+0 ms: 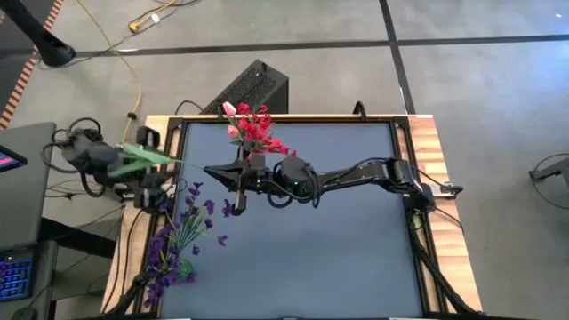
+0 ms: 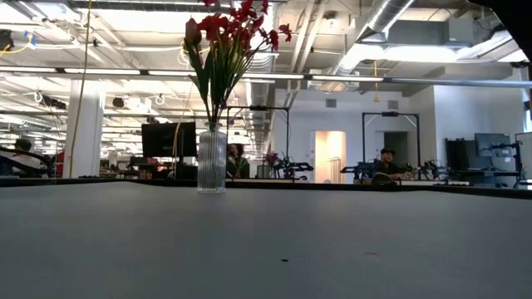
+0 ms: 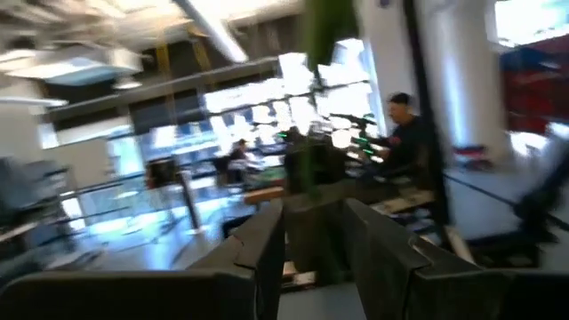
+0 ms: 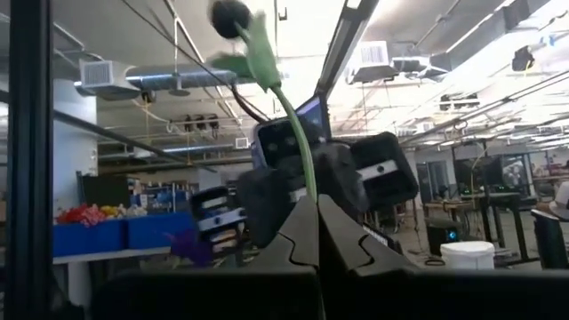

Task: Sort flowers into vase by color
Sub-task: Put the black tulip into the green vase

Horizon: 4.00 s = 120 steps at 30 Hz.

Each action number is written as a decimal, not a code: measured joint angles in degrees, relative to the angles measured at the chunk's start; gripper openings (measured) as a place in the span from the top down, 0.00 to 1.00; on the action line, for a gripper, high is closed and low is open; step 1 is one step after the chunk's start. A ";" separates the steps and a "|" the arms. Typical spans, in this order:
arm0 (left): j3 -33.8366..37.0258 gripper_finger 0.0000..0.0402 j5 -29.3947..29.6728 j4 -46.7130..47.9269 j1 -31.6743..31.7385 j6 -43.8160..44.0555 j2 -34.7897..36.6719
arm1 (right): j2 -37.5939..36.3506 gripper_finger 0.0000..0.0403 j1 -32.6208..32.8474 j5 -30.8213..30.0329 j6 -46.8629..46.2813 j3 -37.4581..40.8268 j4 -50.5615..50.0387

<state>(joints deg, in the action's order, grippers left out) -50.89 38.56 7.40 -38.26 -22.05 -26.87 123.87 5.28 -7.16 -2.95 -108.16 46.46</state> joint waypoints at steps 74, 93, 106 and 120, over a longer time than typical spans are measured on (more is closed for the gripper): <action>-35.30 1.00 -47.54 62.04 5.53 30.83 -6.03 | -15.25 0.34 17.90 -16.28 -5.69 0.04 -56.62; -9.47 1.00 -55.46 41.85 3.89 21.65 2.09 | -10.99 0.34 27.86 -21.81 -13.69 0.15 -57.41; -1.00 1.00 -58.93 37.10 1.87 20.20 5.28 | -11.21 0.34 25.96 -23.11 -13.59 0.15 -59.84; 7.55 1.00 -53.98 25.41 -13.21 16.09 4.87 | -11.21 0.34 24.18 -22.73 -14.17 0.15 -61.22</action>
<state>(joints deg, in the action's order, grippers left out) -43.35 -15.41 32.81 -51.47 -5.97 -22.00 112.66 29.46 -29.89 -17.12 -108.01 -14.76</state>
